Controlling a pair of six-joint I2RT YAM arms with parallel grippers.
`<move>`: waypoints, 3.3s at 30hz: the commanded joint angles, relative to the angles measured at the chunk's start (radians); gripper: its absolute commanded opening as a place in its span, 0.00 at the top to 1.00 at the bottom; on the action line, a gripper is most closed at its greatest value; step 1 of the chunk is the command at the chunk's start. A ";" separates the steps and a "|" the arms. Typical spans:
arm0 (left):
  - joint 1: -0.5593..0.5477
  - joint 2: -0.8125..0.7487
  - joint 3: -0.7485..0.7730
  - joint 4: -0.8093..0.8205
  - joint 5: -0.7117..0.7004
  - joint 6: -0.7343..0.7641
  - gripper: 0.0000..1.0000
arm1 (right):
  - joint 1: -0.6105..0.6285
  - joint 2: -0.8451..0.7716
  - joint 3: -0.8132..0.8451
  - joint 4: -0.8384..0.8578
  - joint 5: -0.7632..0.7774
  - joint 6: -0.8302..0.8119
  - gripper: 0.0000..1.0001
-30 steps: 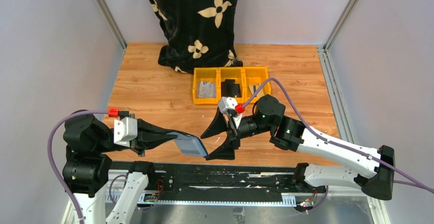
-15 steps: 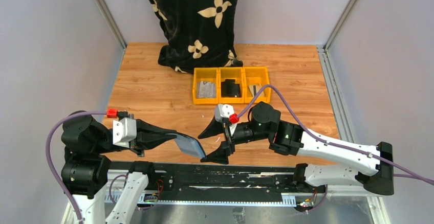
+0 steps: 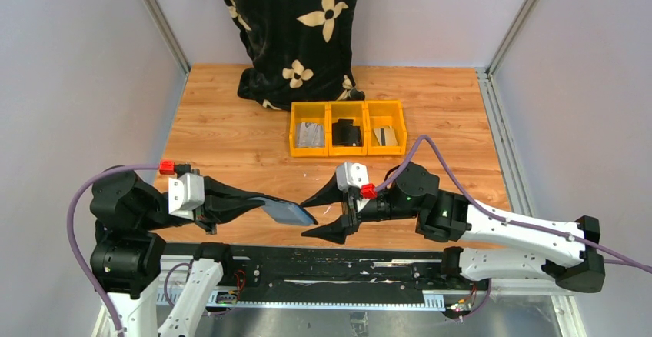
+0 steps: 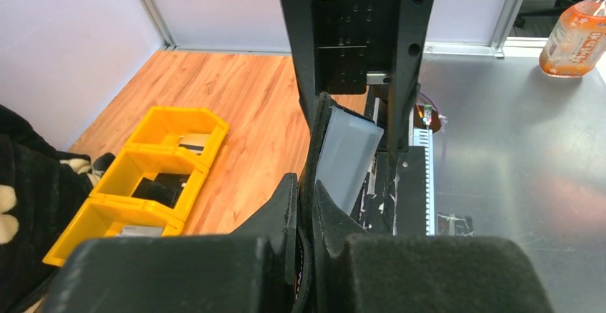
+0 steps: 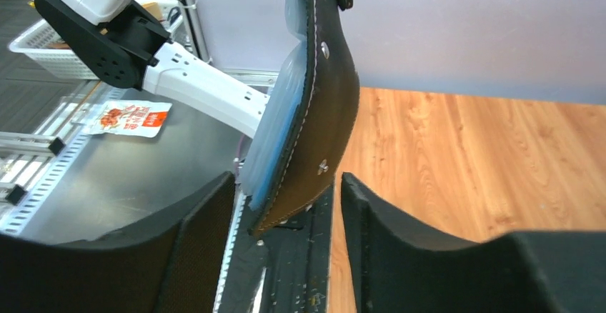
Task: Take the credit cards out of the card holder
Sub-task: Remove the credit card from the card holder.
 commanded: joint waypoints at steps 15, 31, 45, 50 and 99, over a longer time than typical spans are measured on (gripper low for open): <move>0.001 0.061 0.052 0.013 -0.023 -0.076 1.00 | 0.081 -0.009 0.017 -0.023 0.156 -0.115 0.56; 0.001 0.057 0.062 0.013 -0.019 -0.095 1.00 | 0.102 -0.025 0.001 0.063 0.262 -0.120 0.77; 0.001 0.048 0.054 0.013 -0.010 -0.112 1.00 | 0.172 0.030 0.018 0.188 0.404 -0.156 0.87; 0.001 0.036 0.042 0.013 -0.014 -0.102 1.00 | 0.172 0.053 0.030 0.214 0.480 -0.099 0.62; 0.001 -0.218 -0.266 0.231 -0.598 0.099 0.16 | 0.267 0.479 0.700 -0.540 1.069 0.194 1.00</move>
